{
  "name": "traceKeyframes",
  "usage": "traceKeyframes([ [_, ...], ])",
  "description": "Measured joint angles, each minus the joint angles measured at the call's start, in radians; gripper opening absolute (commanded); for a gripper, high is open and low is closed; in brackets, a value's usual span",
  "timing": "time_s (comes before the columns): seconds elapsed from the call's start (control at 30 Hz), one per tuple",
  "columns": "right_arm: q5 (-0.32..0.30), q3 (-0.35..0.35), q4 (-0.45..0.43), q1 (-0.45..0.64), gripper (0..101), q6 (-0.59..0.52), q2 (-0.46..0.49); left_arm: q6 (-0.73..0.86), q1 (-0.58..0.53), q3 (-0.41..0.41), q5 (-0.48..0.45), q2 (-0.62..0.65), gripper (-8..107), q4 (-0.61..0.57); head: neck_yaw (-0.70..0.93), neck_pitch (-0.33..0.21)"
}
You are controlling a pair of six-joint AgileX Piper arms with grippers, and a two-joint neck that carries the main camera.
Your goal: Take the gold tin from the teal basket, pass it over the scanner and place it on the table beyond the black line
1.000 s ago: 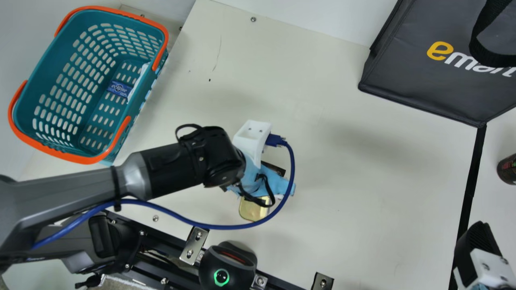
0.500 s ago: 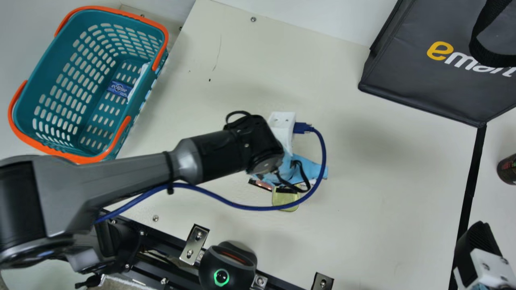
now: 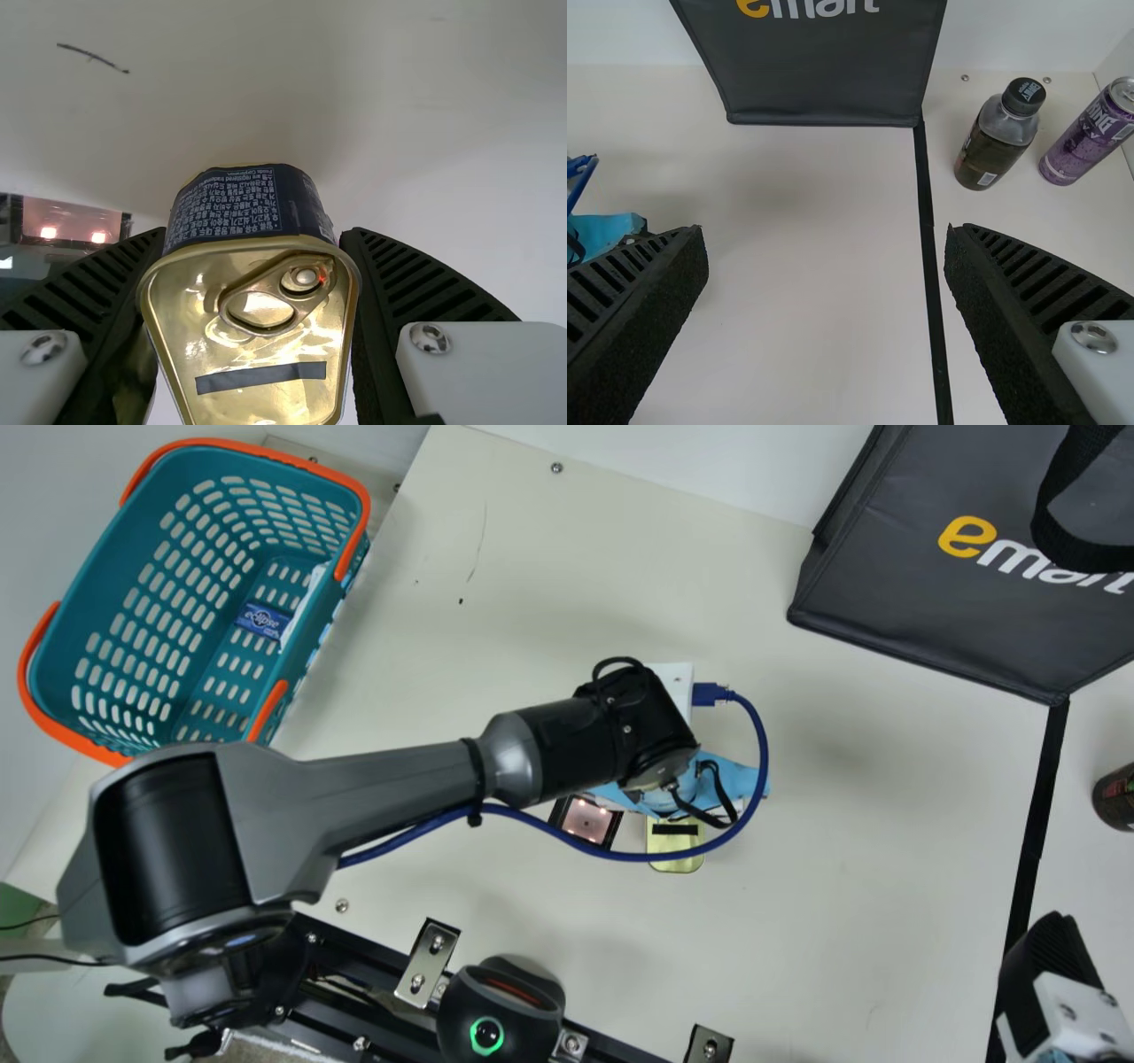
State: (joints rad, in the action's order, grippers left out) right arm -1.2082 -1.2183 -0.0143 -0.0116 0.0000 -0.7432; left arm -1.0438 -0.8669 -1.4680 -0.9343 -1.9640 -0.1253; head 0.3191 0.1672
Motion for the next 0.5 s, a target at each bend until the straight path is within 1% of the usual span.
traceKeyframes([
  [0.27, 0.0, 0.0, 0.0, 0.0, 95, 0.0, 0.0, -0.024, -0.005, -0.03, 0.022, -0.044, 52, 0.01, 0.0, 0.0],
  [0.5, 0.0, 0.0, 0.0, 0.0, 95, 0.0, 0.0, -0.038, -0.009, -0.026, 0.054, -0.058, 75, 0.003, 0.0, 0.0],
])
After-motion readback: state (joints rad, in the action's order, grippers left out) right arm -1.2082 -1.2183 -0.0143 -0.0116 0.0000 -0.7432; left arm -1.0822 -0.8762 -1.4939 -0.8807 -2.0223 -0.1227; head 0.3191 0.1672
